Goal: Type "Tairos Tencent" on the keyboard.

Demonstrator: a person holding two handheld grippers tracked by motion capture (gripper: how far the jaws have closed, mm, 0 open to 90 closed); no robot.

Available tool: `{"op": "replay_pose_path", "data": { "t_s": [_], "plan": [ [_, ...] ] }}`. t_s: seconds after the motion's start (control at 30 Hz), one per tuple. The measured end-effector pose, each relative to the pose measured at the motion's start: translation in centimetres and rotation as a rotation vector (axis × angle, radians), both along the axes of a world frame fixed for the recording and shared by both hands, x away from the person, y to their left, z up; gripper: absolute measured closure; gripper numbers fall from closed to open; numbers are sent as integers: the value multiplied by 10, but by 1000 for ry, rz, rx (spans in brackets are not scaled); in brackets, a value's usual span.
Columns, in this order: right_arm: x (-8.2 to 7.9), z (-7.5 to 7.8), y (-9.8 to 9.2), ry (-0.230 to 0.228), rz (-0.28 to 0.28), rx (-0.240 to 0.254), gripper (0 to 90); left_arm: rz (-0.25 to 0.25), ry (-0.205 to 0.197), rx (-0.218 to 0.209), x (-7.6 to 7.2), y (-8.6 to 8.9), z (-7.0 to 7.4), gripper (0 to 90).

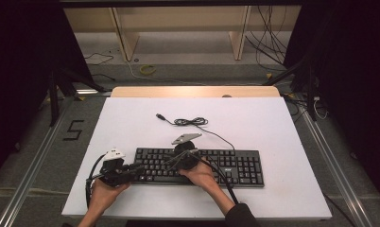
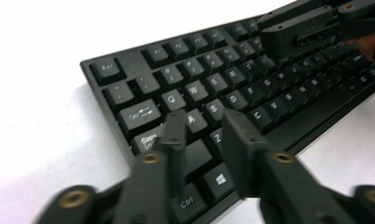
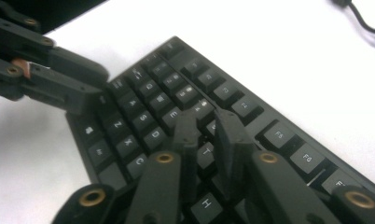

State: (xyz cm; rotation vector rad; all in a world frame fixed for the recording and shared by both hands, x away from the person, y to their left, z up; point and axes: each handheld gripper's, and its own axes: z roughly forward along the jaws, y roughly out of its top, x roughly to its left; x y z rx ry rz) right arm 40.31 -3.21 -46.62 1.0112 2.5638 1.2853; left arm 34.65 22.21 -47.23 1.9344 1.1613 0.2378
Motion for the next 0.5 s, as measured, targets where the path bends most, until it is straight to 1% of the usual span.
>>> {"op": "replay_pose_path", "data": {
  "t_s": [0.1,0.23,0.3,0.33,0.4,0.47,0.5],
  "plan": [
    [-2,4,-2,-2,4,19,741,6,-13,-16,1,0,2,607],
    [-4,5,-5,-5,19,25,677,12,-20,-30,3,0,2,521],
    [-5,6,-5,0,19,30,665,14,-22,-36,3,0,2,493],
    [-6,6,-6,0,23,34,628,13,-30,-43,3,0,3,477],
    [-6,7,-8,-7,19,34,597,4,-37,-48,3,-1,3,459],
    [-7,8,-10,-3,15,36,564,3,-36,-52,4,-3,3,443],
    [-7,8,-11,-10,13,37,552,3,-37,-54,4,-4,3,431]
  ]
}}
